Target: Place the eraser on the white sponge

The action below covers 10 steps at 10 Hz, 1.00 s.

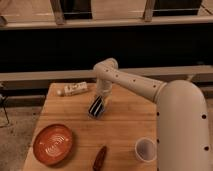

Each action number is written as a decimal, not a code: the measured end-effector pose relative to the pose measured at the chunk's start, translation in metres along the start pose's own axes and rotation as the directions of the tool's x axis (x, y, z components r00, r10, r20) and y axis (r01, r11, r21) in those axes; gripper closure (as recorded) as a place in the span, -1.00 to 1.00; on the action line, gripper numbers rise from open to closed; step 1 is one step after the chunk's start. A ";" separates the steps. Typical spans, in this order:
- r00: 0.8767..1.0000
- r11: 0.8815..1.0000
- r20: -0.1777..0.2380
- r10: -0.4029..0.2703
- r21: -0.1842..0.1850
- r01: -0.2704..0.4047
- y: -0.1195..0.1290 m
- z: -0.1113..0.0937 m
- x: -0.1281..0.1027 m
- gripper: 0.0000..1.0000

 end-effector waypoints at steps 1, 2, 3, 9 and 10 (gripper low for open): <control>1.000 1.000 0.005 -0.004 0.000 0.004 0.000 0.001 -0.001 -0.34; 1.000 1.000 0.008 -0.005 0.001 0.005 0.000 0.001 -0.001 -0.47; 1.000 1.000 0.013 -0.006 0.005 0.006 -0.001 0.002 -0.002 -0.59; 0.999 0.999 0.036 0.008 0.052 -0.009 -0.005 -0.003 0.008 -0.31; 0.999 0.999 0.034 0.004 0.039 -0.005 -0.013 -0.003 0.009 -0.10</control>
